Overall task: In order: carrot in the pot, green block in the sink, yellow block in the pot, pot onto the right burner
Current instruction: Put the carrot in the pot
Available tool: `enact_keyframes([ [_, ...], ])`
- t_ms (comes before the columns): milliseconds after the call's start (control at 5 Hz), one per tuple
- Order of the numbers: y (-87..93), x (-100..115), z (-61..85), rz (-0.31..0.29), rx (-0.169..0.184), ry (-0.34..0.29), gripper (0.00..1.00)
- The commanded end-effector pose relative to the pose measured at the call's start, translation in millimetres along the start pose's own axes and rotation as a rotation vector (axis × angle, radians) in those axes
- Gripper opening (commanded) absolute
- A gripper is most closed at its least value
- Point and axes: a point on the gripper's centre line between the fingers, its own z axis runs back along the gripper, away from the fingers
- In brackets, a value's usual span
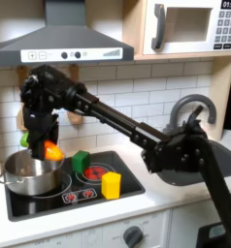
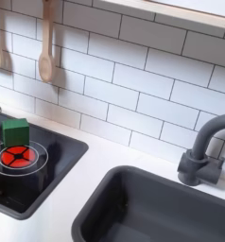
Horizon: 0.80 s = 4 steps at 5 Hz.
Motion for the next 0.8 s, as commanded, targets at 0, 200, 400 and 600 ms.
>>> enact_keyframes([
  [0,-2.2,13,-9.7,-0.040,0.032,-0.050,0.00],
  [200,-6.3,18,-24.0,-0.061,0.041,-0.045,0.00],
  [400,-7.2,18,-31.9,-0.071,0.043,-0.022,0.00],
  [600,-10.6,16,-29.7,-0.088,0.034,-0.022,1.00],
])
